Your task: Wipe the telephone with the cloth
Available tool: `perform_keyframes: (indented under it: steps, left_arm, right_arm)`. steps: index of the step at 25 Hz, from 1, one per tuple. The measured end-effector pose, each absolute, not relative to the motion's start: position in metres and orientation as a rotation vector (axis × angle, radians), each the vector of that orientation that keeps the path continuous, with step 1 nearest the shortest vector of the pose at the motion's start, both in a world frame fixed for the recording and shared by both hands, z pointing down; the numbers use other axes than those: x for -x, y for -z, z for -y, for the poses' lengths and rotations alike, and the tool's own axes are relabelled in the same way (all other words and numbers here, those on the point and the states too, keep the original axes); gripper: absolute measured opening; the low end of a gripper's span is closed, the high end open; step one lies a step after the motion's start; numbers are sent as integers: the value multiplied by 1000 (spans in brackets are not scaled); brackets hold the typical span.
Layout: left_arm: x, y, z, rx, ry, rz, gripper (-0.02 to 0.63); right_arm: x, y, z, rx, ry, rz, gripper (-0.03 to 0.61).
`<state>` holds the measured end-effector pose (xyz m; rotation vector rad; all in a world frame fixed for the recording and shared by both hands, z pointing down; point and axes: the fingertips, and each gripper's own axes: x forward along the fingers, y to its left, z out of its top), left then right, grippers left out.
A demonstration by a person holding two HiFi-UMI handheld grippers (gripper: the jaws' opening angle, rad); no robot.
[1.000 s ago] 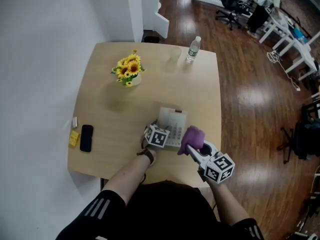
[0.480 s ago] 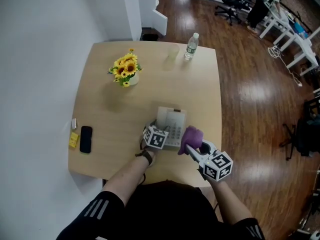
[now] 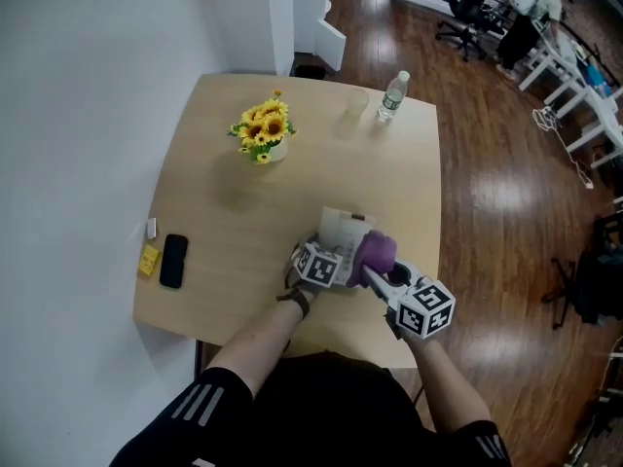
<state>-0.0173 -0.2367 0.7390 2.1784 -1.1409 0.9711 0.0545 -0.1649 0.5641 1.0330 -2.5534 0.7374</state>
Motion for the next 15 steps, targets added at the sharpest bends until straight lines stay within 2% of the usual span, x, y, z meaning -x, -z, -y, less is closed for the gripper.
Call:
perform_keyframes:
  steps: [9, 15]
  left_arm:
    - [31, -740, 233, -2130, -836, 1083, 243]
    - [29, -690, 214, -2200, -598, 946, 216]
  right_arm:
    - [-68, -572, 139, -1067, -773, 2513, 150]
    - [-70, -565, 141, -1079, -754, 2534, 150]
